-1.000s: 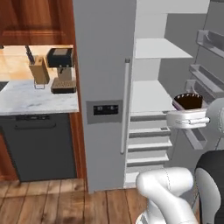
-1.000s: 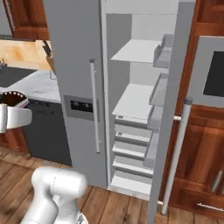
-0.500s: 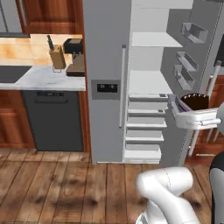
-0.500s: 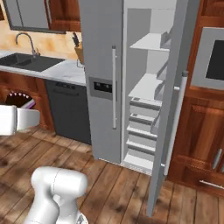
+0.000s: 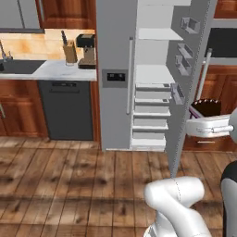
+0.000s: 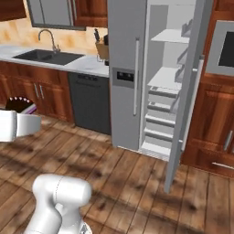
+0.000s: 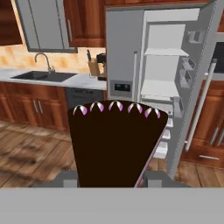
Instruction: Take the cake and cupcake from the fridge and place them on the empty tray on the dining counter.
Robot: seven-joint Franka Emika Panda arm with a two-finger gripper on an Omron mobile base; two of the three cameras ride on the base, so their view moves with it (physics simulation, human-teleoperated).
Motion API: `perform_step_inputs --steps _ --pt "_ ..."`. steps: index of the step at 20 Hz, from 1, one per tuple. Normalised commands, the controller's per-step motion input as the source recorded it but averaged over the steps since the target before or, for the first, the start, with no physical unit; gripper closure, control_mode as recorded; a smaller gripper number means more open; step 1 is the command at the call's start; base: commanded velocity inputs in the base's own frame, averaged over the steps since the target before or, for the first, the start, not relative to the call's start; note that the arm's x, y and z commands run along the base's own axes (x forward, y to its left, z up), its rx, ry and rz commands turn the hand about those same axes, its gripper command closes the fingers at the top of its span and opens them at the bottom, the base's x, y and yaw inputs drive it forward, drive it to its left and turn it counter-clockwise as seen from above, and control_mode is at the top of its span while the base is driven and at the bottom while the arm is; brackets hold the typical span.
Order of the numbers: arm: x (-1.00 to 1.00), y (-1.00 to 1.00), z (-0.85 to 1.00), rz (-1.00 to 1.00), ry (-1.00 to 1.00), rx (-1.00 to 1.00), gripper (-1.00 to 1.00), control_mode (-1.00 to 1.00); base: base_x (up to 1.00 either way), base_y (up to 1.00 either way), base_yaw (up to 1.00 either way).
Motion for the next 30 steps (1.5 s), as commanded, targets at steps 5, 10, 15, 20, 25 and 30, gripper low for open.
perform_step_inputs --steps 5,10,15,20,25,30 --pt "0.0 0.0 0.0 0.0 0.0 0.0 1.0 1.0 -1.0 -0.1 0.0" --pt "0.0 0.0 0.0 0.0 0.0 0.0 1.0 1.0 -1.0 -0.42 0.0" --pt "0.0 0.0 0.0 0.0 0.0 0.0 1.0 1.0 -1.0 0.96 0.0" --pt "0.0 0.0 0.0 0.0 0.0 0.0 1.0 1.0 -1.0 1.0 0.0" --pt "0.0 0.0 0.0 0.0 0.0 0.0 1.0 1.0 -1.0 0.59 0.0" --pt "0.0 0.0 0.0 0.0 0.0 0.0 1.0 1.0 -1.0 0.74 0.0"
